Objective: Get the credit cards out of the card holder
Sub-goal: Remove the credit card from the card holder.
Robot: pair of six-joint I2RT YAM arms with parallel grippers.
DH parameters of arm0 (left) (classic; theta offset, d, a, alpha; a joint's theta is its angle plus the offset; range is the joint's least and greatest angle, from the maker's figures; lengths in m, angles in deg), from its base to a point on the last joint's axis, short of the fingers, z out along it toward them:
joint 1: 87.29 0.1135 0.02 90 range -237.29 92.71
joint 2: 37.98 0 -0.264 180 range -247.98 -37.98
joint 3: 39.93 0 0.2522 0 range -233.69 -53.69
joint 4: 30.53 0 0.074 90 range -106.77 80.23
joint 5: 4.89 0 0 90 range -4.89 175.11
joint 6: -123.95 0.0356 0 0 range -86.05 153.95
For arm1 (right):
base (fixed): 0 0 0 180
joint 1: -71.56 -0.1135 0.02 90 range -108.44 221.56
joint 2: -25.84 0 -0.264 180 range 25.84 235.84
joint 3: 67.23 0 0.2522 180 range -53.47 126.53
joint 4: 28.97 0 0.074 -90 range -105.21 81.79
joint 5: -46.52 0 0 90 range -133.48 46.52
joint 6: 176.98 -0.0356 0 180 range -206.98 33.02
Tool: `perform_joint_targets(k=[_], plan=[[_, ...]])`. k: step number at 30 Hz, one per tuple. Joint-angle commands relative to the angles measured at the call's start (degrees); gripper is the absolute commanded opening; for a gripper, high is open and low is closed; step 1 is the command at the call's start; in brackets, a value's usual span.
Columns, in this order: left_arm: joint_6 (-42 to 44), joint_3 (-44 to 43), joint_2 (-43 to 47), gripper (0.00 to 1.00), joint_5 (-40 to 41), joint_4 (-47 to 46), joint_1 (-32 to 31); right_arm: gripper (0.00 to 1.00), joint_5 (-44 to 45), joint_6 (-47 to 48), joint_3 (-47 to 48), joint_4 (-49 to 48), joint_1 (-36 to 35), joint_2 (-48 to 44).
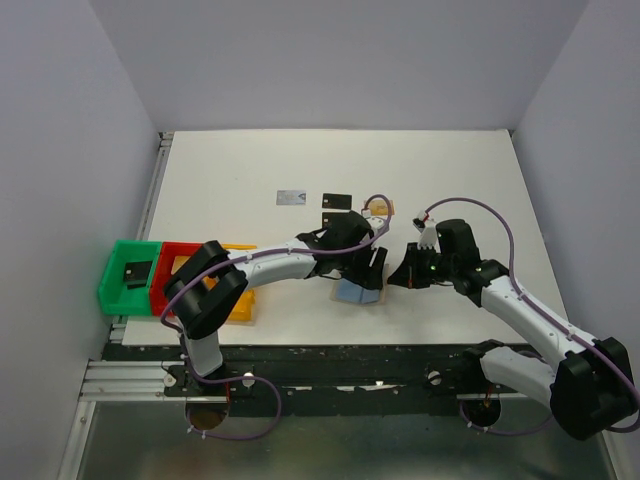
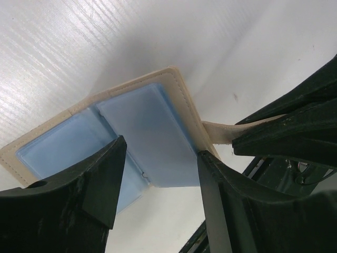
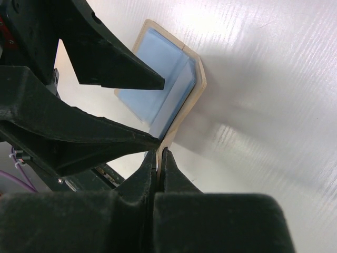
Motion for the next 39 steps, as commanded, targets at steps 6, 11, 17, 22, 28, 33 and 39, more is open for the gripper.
perform_joint_targets(k=[6,11,17,22,28,33,39], plan=[[0.4,-0.9,-0.2,0.66,2.1,1.5,-0.6,0.00,-0.3,1.0,1.1,0.4,-0.4,-1.3],[-0.3,0.5,1.2,0.66,5.6,2.1,-0.6,0.00,0.5,1.1,0.9,0.8,-0.3,-1.7],[-1.2,1.8,2.7,0.68,8.9,2.1,-0.6,0.00,0.6,1.2,0.6,0.8,-0.2,-1.6],[-1.5,2.5,4.0,0.72,10.3,1.9,-0.6,0.00,0.6,1.3,0.5,0.7,-0.2,-1.7],[-1.8,3.3,5.1,0.76,11.2,1.6,-0.6,0.00,0.5,1.1,0.4,0.7,-0.3,-1.6],[-1.8,3.2,5.0,0.77,11.2,1.6,-0.6,0.00,0.4,1.2,0.4,0.7,-0.3,-1.6],[-1.1,2.7,4.6,0.78,11.9,2.4,-0.9,0.00,0.4,1.1,0.4,0.7,-0.3,-1.4]])
